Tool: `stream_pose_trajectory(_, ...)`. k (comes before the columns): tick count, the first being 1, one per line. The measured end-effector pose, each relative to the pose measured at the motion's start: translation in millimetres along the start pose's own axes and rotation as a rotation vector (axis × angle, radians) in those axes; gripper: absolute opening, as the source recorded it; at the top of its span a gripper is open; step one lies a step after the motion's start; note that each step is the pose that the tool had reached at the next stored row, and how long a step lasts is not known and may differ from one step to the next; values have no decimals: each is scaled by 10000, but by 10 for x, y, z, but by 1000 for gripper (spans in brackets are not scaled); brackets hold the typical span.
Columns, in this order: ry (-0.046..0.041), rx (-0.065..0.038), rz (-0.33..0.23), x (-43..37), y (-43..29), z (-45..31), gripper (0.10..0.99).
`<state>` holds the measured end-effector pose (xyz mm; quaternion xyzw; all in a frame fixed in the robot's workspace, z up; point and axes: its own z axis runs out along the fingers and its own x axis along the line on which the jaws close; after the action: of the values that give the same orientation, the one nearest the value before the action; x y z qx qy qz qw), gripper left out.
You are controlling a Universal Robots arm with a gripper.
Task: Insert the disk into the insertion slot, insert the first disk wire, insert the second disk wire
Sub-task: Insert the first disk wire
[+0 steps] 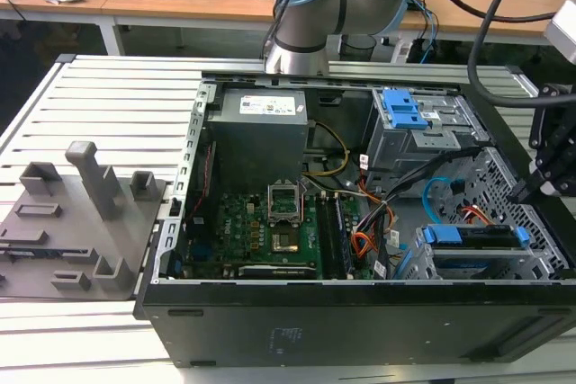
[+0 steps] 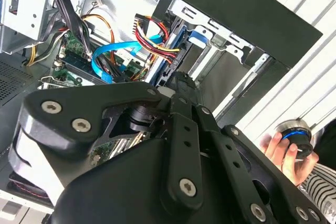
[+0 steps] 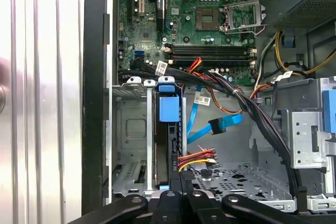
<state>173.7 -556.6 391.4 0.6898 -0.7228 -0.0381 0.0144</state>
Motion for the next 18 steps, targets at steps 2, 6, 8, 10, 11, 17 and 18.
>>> stream_pose_trajectory(2,0,0,-1,3,32,59,106)
stream_pose_trajectory(6,-2,0,0,11,178,89,106)
stream_pose_trajectory(8,-2,0,-1,15,261,96,106)
stream_pose_trajectory(10,-2,0,-1,18,305,99,106)
stream_pose_trajectory(11,-2,-1,0,18,320,101,106)
stream_pose_trajectory(17,-2,0,-1,19,328,101,106)
stream_pose_trajectory(18,-2,0,-1,19,328,101,106)
